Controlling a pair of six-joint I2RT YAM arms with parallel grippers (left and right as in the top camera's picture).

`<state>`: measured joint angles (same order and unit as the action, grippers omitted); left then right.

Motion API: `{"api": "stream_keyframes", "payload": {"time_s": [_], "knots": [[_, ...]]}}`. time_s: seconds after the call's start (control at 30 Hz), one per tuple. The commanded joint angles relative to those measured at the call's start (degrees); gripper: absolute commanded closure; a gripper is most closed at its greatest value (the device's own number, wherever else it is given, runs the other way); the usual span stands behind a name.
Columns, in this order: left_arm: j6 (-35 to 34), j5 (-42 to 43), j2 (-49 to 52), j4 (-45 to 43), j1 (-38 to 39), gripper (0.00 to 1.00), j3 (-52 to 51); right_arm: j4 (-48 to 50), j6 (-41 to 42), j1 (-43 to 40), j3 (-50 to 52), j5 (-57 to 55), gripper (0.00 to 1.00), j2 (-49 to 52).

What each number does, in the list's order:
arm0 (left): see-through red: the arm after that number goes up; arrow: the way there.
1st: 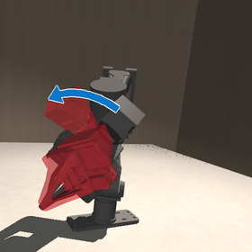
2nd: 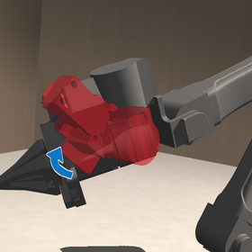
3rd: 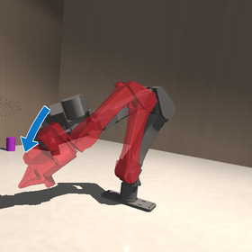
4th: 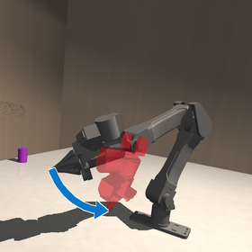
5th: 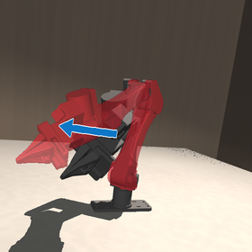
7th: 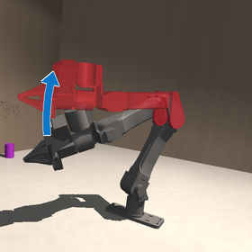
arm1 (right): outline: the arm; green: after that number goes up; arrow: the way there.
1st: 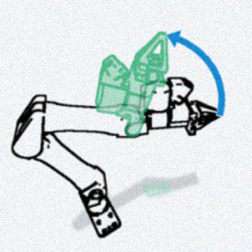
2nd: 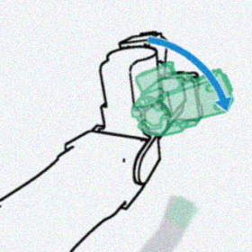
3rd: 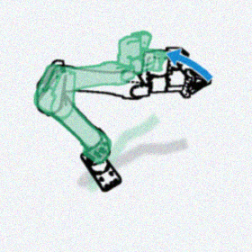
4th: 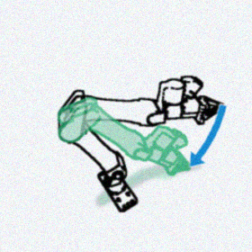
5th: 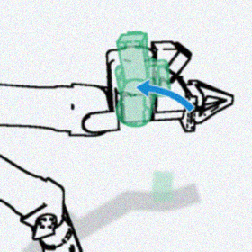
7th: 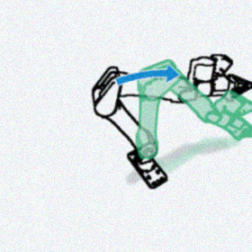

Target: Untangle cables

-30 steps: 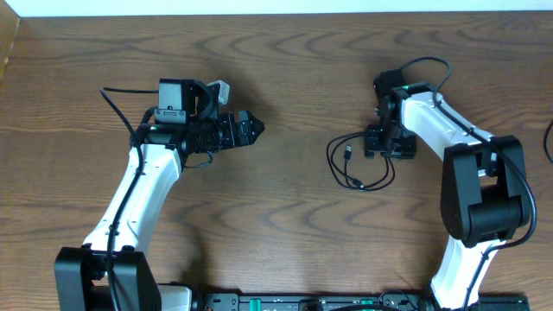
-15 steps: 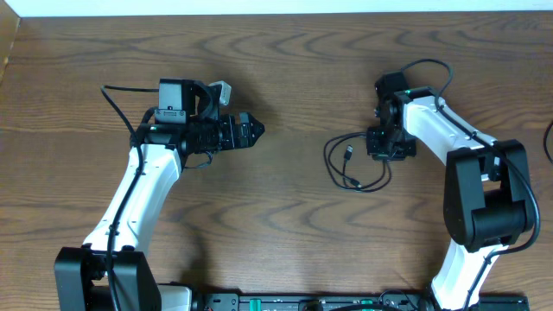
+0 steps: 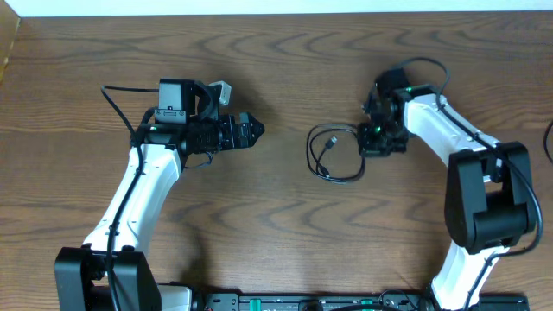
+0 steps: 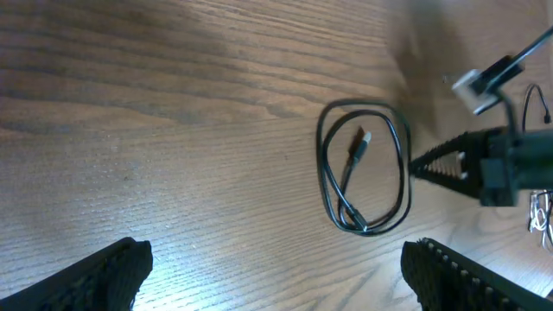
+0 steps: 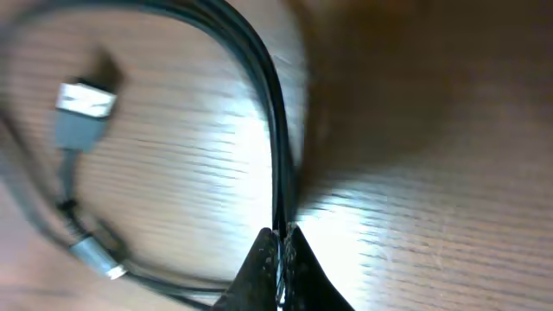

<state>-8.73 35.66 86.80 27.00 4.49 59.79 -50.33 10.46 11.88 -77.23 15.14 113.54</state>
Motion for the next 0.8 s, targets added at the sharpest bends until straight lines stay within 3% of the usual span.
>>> {"api": "stream_keyframes", "payload": {"time_s": [0.0,0.37,0.47,0.57,0.67,0.77], "knots": [[1.2,-0.3,-0.4,0.2,-0.3,0.02,0.1,-1.0,-1.5,0.2,-5.6,3.4,0.99,-6.7],[1.2,-0.3,-0.4,0.2,-0.3,0.02,0.1,-5.4,-1.6,0.2,-11.8,2.7,0.99,-12.8],[1.2,-0.3,-0.4,0.2,-0.3,0.02,0.1,-7.9,-0.3,0.2,-11.7,-2.4,0.98,-11.6],[1.2,-0.3,-0.4,0.2,-0.3,0.02,0.1,-10.0,1.9,0.2,-11.0,-7.3,0.77,-9.6],[1.2,-0.3,-0.4,0.2,-0.3,0.02,0.1,-9.9,1.1,0.3,-10.0,-6.6,0.68,-7.3],[1.2,-0.3,-0.4,0.2,-0.3,0.02,0.1,-8.0,0.2,0.7,-9.3,-5.8,0.52,-5.2]]}}
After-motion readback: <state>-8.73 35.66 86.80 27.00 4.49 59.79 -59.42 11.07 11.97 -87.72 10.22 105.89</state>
